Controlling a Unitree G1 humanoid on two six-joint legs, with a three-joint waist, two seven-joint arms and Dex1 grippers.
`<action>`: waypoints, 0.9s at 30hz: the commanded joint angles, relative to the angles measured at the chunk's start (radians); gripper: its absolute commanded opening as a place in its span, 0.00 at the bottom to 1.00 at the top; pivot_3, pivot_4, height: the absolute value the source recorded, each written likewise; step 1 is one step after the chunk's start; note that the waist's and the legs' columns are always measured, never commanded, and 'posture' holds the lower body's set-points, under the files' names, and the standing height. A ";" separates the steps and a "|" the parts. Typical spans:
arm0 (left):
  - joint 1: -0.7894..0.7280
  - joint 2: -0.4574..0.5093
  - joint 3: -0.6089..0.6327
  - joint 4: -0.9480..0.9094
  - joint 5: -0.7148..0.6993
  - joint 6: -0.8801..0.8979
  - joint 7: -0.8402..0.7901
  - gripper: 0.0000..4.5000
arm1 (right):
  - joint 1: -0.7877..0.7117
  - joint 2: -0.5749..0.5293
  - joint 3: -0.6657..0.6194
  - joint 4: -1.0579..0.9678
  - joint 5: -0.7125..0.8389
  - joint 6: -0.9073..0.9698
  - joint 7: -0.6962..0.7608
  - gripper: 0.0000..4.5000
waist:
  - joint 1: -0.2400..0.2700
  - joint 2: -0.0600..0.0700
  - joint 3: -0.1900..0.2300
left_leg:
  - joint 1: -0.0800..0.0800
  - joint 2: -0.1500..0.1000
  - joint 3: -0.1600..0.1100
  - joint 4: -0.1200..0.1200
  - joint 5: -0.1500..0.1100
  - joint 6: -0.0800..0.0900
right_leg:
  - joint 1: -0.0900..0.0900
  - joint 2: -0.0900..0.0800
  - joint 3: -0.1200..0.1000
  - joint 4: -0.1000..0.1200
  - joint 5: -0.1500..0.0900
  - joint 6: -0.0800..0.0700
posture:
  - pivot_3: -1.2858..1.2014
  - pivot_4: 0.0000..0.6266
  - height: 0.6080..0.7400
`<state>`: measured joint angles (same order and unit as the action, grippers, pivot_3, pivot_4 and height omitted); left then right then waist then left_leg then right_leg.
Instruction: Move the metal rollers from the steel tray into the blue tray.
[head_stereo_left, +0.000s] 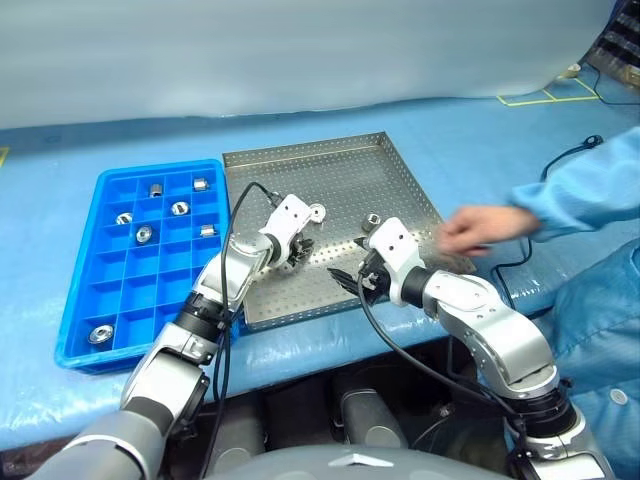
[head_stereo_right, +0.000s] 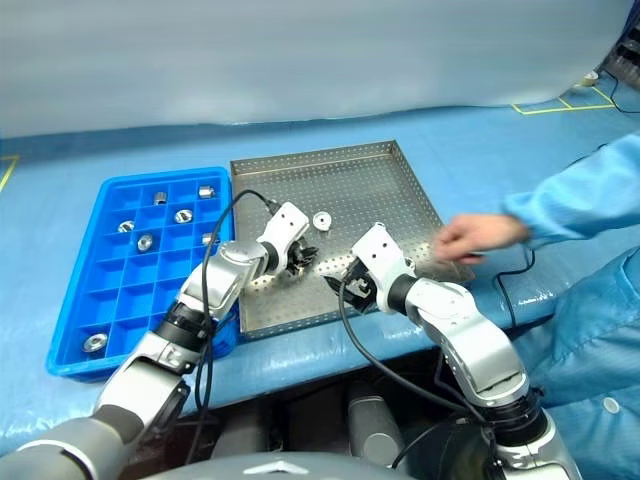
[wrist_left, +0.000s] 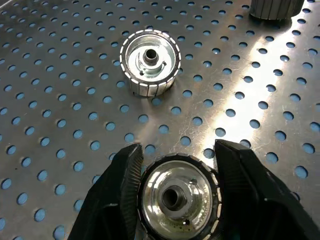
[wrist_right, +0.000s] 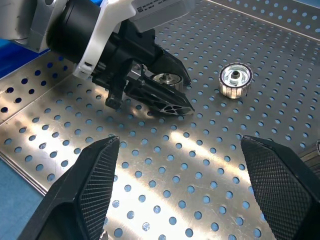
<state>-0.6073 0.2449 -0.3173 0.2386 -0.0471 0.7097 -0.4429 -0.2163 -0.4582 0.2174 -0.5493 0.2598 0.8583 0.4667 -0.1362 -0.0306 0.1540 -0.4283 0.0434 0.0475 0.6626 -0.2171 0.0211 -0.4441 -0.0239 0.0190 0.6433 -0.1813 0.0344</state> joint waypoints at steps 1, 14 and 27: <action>0.025 0.008 0.022 -0.057 -0.004 0.021 -0.016 0.42 | -0.025 0.005 -0.001 0.001 0.000 -0.019 0.006 0.90 | 0.001 0.000 0.000 | 0.000 0.000 0.000 0.000 0.000 0.000 | 0.000 0.000 0.000 0.000 0.000 0.000 | 0.44 0.24 1.00; 0.126 0.066 0.242 -0.452 -0.220 0.139 -0.104 0.42 | -0.039 0.015 0.007 0.089 0.092 -0.044 0.146 0.90 | 0.010 0.000 0.000 | -0.001 0.000 0.000 -0.001 0.000 0.000 | -0.001 0.000 0.001 0.000 0.001 0.001 | 0.46 0.24 1.00; 0.346 0.103 0.566 -0.775 -0.107 0.309 0.287 0.42 | -0.126 0.026 0.068 0.156 0.086 -0.101 0.227 0.90 | 0.093 0.000 0.000 | 0.000 0.000 0.000 0.000 0.000 0.000 | 0.001 0.001 0.000 0.000 0.000 0.001 | 0.53 0.24 1.00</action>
<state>-0.2560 0.3539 0.2195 -0.4791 -0.1753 1.0083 -0.2040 -0.3262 -0.4356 0.2901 -0.3918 0.3497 0.7738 0.6944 -0.0429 -0.0308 0.1543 -0.4279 0.0435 0.0472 0.6629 -0.2169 0.0212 -0.4435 -0.0234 0.0193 0.6431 -0.1809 0.0350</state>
